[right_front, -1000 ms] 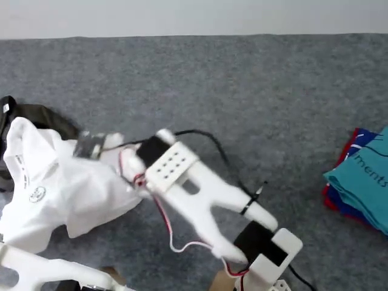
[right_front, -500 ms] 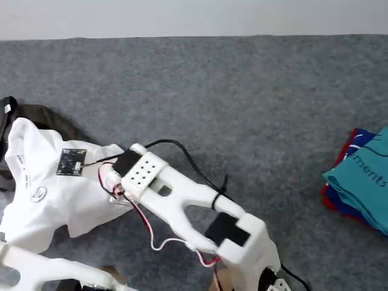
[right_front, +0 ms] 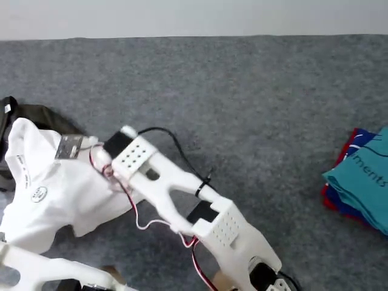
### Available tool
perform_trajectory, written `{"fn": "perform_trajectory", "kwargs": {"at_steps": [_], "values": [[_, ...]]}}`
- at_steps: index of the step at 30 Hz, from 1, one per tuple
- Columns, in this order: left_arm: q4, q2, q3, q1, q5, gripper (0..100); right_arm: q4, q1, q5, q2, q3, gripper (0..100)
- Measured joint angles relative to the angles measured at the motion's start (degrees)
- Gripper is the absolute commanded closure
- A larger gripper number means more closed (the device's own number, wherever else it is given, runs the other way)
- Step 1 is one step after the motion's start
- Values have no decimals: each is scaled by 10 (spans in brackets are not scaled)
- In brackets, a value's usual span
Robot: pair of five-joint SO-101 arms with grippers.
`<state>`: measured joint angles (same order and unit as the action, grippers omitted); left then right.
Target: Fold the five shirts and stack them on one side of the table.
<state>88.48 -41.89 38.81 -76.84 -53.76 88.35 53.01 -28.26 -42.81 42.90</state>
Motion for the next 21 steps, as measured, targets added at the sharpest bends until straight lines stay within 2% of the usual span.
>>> {"fn": "perform_trajectory", "kwargs": {"at_steps": [7,21], "values": [[0,0,0,0,0,998,80,-87,0,0,87,988],[0,0,0,0,1,998,46,-269,-31,-18,118,988]]}}
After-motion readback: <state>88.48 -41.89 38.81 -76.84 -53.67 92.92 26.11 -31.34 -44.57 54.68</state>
